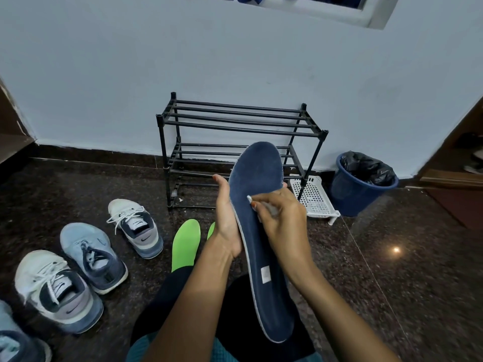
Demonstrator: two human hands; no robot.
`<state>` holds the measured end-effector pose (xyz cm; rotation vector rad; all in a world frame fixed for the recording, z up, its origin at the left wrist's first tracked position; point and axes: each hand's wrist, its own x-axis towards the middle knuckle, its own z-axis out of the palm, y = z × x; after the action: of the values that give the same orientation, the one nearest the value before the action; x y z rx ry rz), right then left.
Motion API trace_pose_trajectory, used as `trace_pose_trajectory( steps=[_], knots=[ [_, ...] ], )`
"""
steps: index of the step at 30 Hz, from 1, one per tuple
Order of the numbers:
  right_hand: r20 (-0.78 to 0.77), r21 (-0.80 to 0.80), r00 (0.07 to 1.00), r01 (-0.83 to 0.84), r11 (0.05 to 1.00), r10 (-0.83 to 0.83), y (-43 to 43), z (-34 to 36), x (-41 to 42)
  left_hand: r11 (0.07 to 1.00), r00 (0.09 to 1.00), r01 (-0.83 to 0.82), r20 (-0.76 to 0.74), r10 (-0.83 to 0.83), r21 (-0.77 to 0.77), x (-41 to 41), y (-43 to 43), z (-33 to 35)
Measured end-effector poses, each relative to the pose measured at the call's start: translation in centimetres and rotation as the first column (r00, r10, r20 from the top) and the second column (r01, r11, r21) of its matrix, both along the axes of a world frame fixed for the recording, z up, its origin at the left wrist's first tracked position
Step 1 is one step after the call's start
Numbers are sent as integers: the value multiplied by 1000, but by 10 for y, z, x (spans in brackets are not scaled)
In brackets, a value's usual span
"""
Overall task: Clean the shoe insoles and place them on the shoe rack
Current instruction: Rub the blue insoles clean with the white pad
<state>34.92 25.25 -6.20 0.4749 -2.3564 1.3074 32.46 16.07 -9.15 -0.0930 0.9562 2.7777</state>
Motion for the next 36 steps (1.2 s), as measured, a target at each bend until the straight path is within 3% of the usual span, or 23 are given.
trace_pose_trajectory(
  steps=[9, 17, 24, 29, 36],
  knots=[
    [-24, -7, 996, -85, 996, 85, -3, -13, 24, 996, 1000, -26, 13, 25, 85, 4, 2, 3],
    [-96, 104, 995, -3, 995, 13, -14, 11, -11, 1000, 1000, -12, -5, 12, -27, -3, 4, -7],
    [3, 90, 990, -144, 986, 144, -11, -3, 16, 991, 996, -79, 31, 83, -106, 0, -1, -4],
    [29, 64, 991, -134, 989, 132, -7, 0, 12, 996, 998, -42, 38, 45, -79, 2, -1, -3],
    [4, 52, 991, -136, 989, 136, -12, -3, 8, 994, 999, -18, 42, 13, 110, 4, -1, 4]
  ],
)
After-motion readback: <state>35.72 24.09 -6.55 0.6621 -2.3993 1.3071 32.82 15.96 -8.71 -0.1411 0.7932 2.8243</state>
